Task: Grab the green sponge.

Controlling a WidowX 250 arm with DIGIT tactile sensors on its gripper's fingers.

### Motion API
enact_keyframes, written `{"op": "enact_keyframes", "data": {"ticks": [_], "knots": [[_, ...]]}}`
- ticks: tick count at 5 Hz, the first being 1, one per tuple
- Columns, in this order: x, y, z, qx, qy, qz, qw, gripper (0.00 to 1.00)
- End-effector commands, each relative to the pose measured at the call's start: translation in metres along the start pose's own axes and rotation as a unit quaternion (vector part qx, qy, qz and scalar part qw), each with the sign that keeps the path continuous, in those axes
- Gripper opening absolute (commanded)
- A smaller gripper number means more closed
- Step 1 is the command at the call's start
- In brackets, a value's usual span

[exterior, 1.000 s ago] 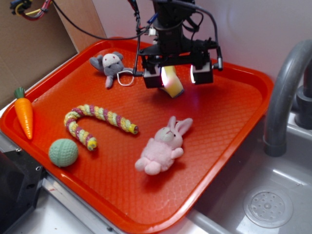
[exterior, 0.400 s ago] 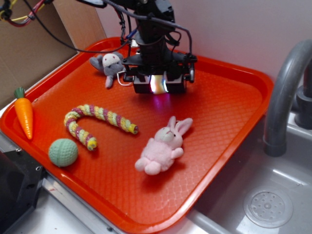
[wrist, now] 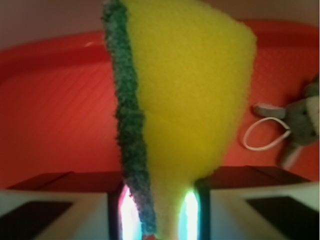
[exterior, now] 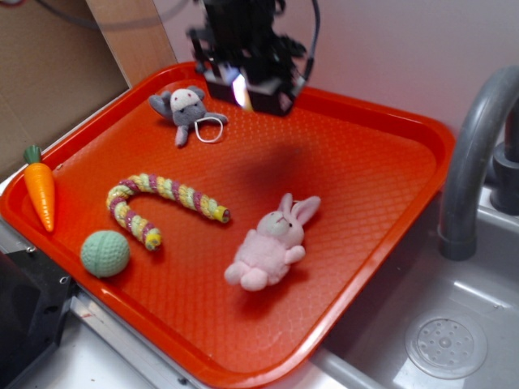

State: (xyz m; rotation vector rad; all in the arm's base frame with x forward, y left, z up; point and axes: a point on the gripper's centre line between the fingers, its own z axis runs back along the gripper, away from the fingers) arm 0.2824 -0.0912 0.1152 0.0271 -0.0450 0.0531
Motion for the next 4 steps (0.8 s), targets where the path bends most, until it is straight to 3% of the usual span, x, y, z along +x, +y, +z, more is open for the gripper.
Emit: {"op": "enact_keyframes", "data": {"ticks": [1,2,3,4], "knots": [[-0.026,-0.006,0.078,-0.012,-0.011,-0.241,0.970,0.00],[-0.047,-0.013,0.088,-0.012,-0.015,-0.253,0.967,0.00],[-0.057,-0.013,0.100,0.004,-0.036,-0.196,0.980,0.00],[-0.061,0.001,0.106,0.028,-0.059,-0.088,0.994,0.00]]}}
